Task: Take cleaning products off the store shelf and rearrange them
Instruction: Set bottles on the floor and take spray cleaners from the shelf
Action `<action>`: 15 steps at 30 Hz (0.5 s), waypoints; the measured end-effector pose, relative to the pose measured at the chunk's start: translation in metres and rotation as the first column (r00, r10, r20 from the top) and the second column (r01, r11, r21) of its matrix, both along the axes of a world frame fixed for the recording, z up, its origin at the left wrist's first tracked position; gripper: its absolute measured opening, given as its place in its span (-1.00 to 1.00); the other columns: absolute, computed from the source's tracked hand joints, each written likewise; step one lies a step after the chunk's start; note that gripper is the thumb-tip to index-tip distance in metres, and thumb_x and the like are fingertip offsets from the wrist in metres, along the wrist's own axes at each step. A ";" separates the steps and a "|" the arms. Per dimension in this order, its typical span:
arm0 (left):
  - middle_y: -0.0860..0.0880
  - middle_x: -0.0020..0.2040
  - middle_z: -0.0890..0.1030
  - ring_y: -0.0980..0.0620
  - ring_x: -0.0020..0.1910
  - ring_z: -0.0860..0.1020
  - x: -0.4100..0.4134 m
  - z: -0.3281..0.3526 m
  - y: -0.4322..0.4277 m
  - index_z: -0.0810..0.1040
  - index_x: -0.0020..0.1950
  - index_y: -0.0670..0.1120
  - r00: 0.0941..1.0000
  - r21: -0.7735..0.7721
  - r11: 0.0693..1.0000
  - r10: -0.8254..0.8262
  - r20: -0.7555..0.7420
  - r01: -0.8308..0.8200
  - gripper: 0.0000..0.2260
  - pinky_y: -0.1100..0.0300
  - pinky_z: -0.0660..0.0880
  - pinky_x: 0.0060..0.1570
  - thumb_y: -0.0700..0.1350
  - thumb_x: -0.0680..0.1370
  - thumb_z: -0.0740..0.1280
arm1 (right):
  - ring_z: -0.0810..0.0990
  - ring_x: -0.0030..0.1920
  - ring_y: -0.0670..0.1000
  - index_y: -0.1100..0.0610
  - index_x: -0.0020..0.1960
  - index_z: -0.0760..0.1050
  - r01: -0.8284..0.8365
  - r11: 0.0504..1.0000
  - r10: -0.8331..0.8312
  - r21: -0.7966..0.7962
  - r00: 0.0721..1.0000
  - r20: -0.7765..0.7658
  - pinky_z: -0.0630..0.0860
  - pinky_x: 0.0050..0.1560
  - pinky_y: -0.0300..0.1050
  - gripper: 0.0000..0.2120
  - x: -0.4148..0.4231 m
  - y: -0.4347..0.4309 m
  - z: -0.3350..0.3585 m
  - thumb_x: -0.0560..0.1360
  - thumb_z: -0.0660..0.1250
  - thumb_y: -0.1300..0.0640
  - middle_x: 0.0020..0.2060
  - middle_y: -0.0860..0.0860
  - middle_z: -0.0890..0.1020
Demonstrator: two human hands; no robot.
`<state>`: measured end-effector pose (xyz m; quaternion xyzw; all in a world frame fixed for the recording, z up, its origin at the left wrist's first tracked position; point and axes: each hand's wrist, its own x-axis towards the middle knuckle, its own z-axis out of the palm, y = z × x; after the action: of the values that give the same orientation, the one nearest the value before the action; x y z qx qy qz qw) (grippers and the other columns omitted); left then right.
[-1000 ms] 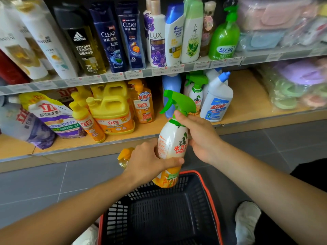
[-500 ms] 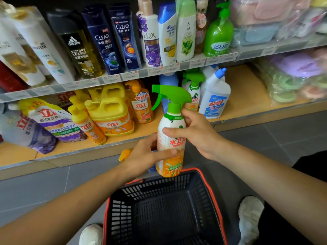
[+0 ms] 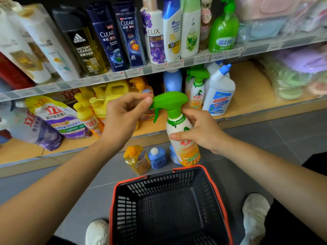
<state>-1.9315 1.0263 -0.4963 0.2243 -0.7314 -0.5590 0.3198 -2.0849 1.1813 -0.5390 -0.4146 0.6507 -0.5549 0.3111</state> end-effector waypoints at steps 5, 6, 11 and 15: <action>-0.08 -0.24 0.72 0.01 -0.24 0.70 0.001 -0.003 -0.004 0.67 -0.11 -0.12 0.998 0.247 0.969 -0.007 0.066 -0.010 -0.88 0.25 0.61 -0.27 -0.07 0.53 0.43 | 0.63 -0.20 -0.28 -0.14 -0.15 0.54 0.032 0.999 -0.033 -0.009 0.994 -0.102 0.49 -0.18 -0.40 -0.56 0.004 -0.002 0.001 0.26 0.65 0.30 -0.23 -0.26 0.69; -0.08 -0.25 0.72 0.02 -0.24 0.70 0.002 -0.003 -0.004 0.66 -0.11 -0.12 0.998 0.287 0.958 -0.023 0.051 0.007 -0.86 0.27 0.60 -0.27 -0.05 0.49 0.44 | 0.63 -0.19 -0.29 -0.15 -0.13 0.54 0.033 0.999 -0.034 -0.012 0.992 -0.118 0.48 -0.18 -0.42 -0.54 0.004 -0.002 0.001 0.26 0.65 0.30 -0.24 -0.29 0.68; 0.10 -0.23 0.72 0.16 -0.22 0.68 0.011 -0.002 -0.006 0.69 0.04 -0.02 0.999 -0.217 0.976 0.002 0.053 0.010 -0.87 0.24 0.63 -0.16 -0.07 0.51 0.45 | 0.64 -0.13 -0.31 -0.16 -0.03 0.54 -0.006 1.000 0.004 -0.010 0.992 -0.124 0.48 -0.14 -0.44 -0.51 -0.002 -0.004 0.003 0.28 0.64 0.30 -0.20 -0.33 0.68; 0.05 -0.02 0.71 0.12 -0.09 0.70 0.015 0.001 -0.008 0.67 0.20 -0.12 0.998 -0.461 0.888 0.035 0.057 -0.004 -0.74 0.16 0.65 -0.04 -0.16 0.51 0.49 | 0.68 -0.08 -0.23 -0.07 -0.03 0.59 -0.072 0.997 0.072 0.002 0.996 -0.059 0.54 -0.12 -0.37 -0.61 -0.005 -0.003 0.001 0.32 0.61 0.32 -0.13 -0.21 0.73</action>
<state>-1.9165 1.0180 -0.4955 0.1672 -0.8505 -0.3592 0.3460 -2.0895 1.1783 -0.5379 -0.4539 0.6440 -0.5312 0.3115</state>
